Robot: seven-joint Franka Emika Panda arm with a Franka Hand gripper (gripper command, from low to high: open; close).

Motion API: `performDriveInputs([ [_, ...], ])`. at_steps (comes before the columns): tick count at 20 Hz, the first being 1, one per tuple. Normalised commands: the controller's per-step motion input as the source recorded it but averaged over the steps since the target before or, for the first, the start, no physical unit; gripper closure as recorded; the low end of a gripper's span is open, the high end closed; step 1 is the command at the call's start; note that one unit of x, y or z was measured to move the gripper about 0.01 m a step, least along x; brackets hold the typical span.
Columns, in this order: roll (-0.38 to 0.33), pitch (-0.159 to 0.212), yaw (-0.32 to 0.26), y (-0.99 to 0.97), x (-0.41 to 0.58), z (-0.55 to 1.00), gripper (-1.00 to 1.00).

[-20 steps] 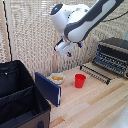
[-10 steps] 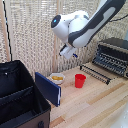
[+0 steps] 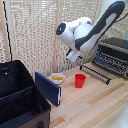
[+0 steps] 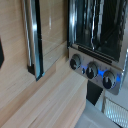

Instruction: Gently stretch your hand towards the oven tray's handle, obtaining a firm grip, and draw it cautiously out of the oven. Transition your grip to the hot dog bowl, gingerly seizing the edge, and elevate it from the surface. Hover the bowl over the tray, delicately lower it, and temper your grip, establishing the bowl's equilibrium.

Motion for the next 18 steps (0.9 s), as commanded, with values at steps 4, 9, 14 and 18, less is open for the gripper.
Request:
performDriveInputs([
  [4,-0.19,0.001,0.181,-0.43,0.044,-0.1,-1.0],
  [9,-0.209,0.0,0.177,-0.43,0.061,-0.14,-1.0],
  [14,-0.208,0.0,0.138,-0.53,0.015,-0.13,-1.0],
  [18,-0.211,-0.023,0.035,-0.64,0.056,-0.11,-1.0],
])
